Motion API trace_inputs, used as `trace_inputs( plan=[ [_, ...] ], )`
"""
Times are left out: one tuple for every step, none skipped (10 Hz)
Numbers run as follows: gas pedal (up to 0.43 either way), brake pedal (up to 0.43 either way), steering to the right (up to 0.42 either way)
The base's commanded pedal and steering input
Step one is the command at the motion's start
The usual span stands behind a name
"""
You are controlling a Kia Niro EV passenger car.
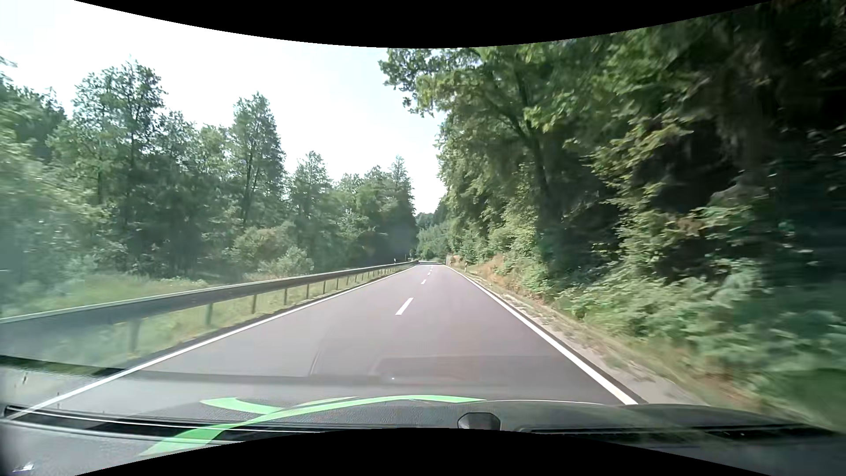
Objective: Follow the waypoints while adhering to traffic rules and regulations
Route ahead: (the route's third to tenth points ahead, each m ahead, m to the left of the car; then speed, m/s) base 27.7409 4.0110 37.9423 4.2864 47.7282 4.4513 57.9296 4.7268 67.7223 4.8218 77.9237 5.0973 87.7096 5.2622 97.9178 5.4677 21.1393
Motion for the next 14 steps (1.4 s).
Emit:
trace_inputs(
  plan=[
    [0.110,0.000,-0.001],
    [0.110,0.000,-0.001],
    [0.118,0.000,-0.001],
    [0.138,0.000,-0.001],
    [0.157,0.000,-0.001],
    [0.189,0.000,-0.001],
    [0.197,0.000,-0.002],
    [0.197,0.000,-0.001],
    [0.197,0.000,-0.002],
    [0.189,0.000,-0.002],
    [0.157,0.000,-0.002],
    [0.150,0.000,-0.002],
    [0.130,0.000,-0.002],
    [0.110,0.000,-0.003]
  ],
)
